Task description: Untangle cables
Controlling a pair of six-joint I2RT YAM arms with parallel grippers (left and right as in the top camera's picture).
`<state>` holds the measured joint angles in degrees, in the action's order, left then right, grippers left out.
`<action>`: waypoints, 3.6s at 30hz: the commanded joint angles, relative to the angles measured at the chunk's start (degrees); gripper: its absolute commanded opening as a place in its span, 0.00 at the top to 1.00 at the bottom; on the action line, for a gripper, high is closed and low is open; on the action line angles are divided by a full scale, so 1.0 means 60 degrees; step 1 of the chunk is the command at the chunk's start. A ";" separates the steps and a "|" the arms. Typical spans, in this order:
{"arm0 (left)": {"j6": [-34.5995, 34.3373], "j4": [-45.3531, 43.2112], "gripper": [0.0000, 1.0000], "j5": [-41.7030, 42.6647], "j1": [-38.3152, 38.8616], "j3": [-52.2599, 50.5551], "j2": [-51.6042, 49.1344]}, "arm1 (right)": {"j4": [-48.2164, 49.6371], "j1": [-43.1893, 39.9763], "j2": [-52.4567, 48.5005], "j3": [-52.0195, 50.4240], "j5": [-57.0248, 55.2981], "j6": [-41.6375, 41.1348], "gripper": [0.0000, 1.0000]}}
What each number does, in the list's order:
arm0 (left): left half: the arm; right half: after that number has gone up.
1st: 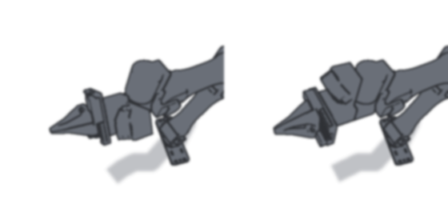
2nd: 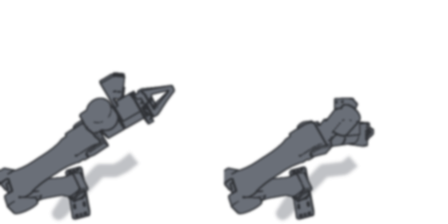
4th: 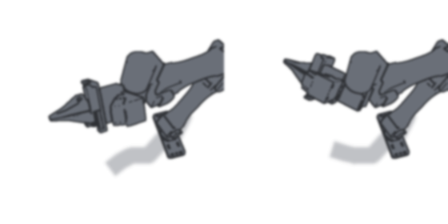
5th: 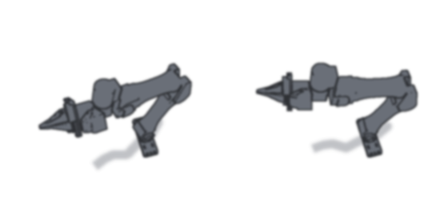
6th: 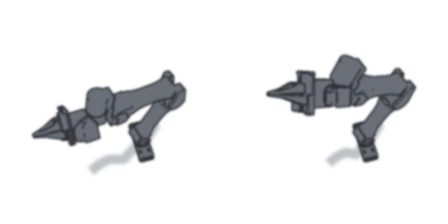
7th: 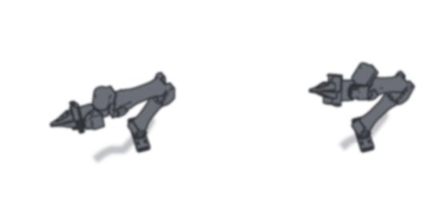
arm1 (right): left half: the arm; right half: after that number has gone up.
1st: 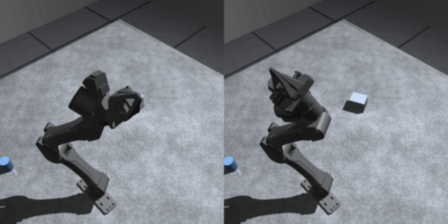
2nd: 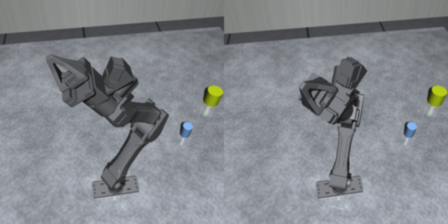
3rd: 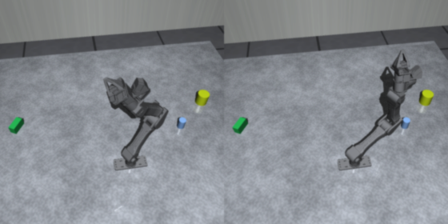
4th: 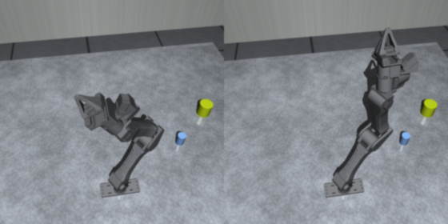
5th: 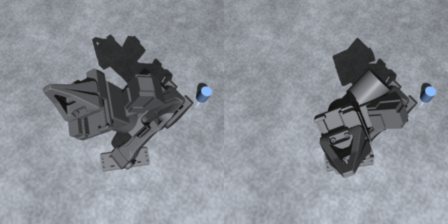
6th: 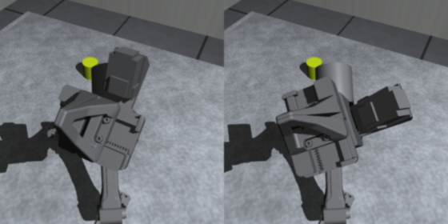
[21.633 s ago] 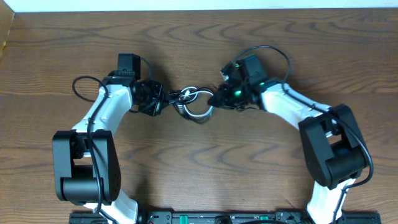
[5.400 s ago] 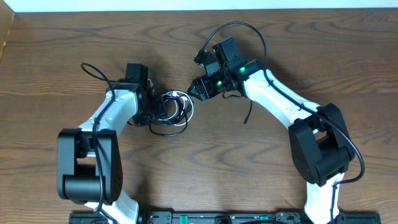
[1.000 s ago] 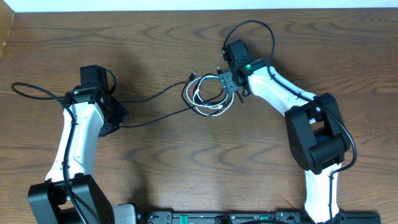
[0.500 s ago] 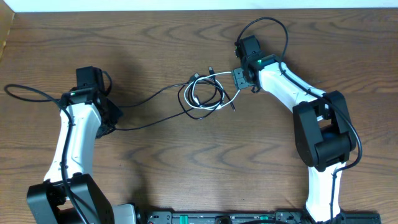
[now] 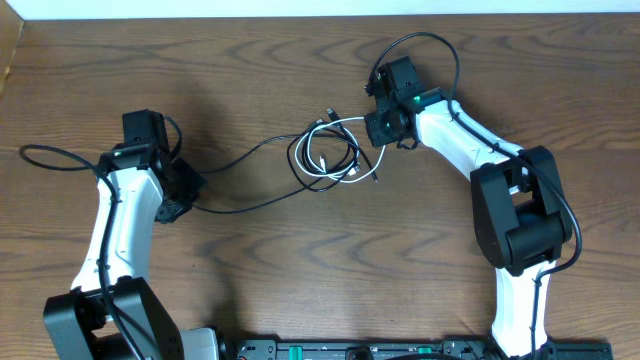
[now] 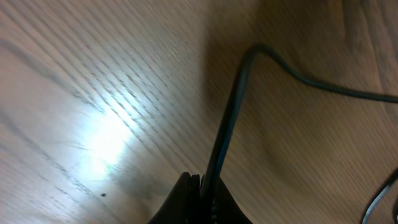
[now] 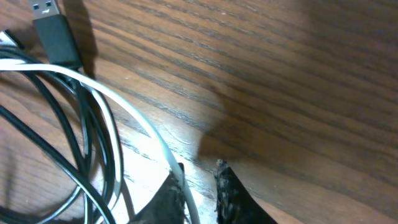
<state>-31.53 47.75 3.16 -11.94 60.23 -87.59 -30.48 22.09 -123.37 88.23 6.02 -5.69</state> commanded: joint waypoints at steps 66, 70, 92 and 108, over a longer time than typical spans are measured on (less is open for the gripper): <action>0.0470 -0.1818 0.14 0.1249 0.2335 -0.0153 -0.0670 | -0.0739 0.3187 -0.0087 -0.0047 0.1738 -0.0546 0.99; 0.0568 -0.1749 0.14 0.1253 0.2335 -0.0157 -0.0783 | -0.0736 0.3238 -0.0087 -0.0047 0.1574 -0.0550 0.99; 0.2313 -0.2477 0.16 0.3905 0.2335 -0.0157 -0.2102 | -0.0579 0.2597 0.0637 -0.0007 0.3792 0.0109 0.99; 0.2291 -0.2517 0.16 0.4779 0.1829 -0.0157 -0.2102 | -0.0317 0.0750 0.0579 -0.0215 0.8011 0.0106 0.99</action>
<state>-18.98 32.58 27.46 0.86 59.86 -99.90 -32.60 27.35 -119.52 88.09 45.84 -5.85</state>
